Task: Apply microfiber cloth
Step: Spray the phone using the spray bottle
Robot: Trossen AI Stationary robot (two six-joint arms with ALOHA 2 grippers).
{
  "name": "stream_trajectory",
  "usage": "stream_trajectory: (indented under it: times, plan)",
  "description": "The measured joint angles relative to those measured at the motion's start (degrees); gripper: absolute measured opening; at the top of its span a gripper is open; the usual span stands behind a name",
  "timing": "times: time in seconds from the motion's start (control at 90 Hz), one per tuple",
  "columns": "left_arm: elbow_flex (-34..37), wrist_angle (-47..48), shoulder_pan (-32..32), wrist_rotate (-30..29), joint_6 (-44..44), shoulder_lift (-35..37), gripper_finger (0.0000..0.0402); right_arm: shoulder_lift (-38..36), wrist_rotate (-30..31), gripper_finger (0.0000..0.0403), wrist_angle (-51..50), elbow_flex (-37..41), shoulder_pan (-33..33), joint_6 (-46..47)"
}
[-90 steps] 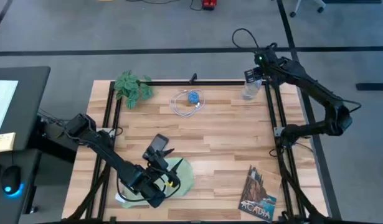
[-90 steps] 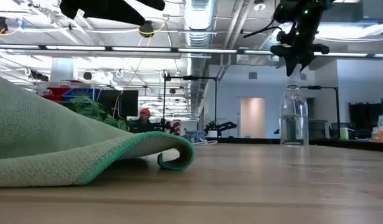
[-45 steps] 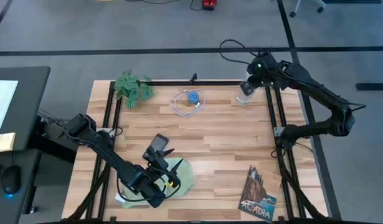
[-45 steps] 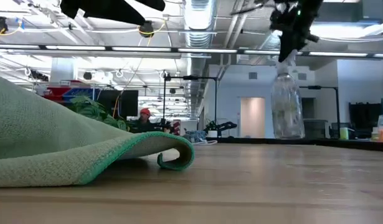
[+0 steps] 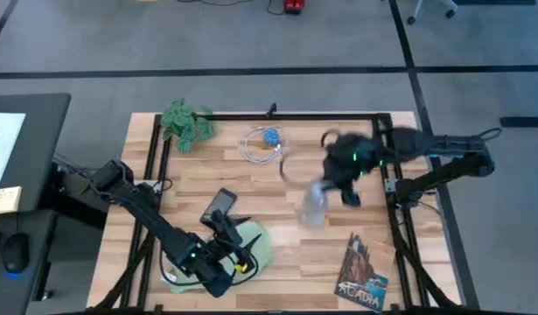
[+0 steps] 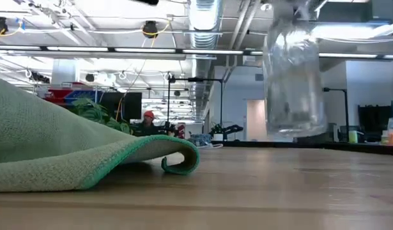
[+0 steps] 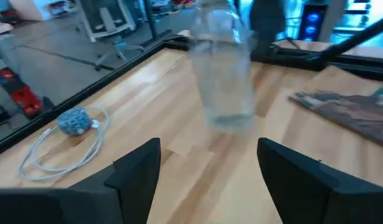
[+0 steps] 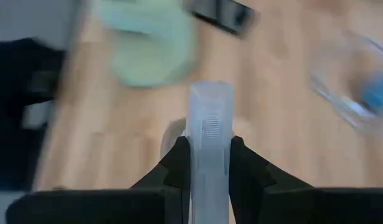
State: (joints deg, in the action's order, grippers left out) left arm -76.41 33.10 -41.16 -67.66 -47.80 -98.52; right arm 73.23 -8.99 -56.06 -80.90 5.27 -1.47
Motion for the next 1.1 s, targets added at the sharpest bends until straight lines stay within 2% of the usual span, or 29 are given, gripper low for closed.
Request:
stream_trajectory:
  times: [0.2,0.3,0.378,0.578,0.767,0.867,0.978,1.1]
  plan:
    - [-4.17,-0.04,-2.10,0.05,5.02,0.00,0.0244,8.39,-0.38,0.0055,13.83,-0.05,15.36,-6.53]
    - [-5.05,-0.08,-2.97,0.03,6.11,0.00,0.0244,14.15,-4.77,0.0055,18.15,-2.91,19.67,-12.28]
    - [-5.19,-0.10,-3.42,0.05,6.18,0.00,0.0244,19.02,-8.41,0.0055,17.81,-7.40,21.63,-15.78]
    - [-5.19,0.01,-3.57,0.54,6.13,0.00,0.0244,30.52,-10.43,0.0055,5.00,-22.85,23.35,-27.64]
    - [-5.19,0.17,-3.55,1.51,6.17,0.00,0.0244,36.57,-9.46,0.0055,-11.08,-34.52,22.16,-36.79]
    - [-5.19,0.50,-3.55,1.51,6.17,0.00,0.0244,37.38,-8.05,0.0055,-17.46,-37.07,21.63,-44.35]
    - [-5.19,0.68,-3.55,1.47,6.20,0.00,0.0244,37.29,-7.51,0.0056,-19.50,-37.12,21.34,-53.99]
    - [-5.19,0.90,-3.55,1.49,6.20,0.00,0.0244,37.29,-6.36,0.0091,-19.24,-37.05,20.92,-60.26]
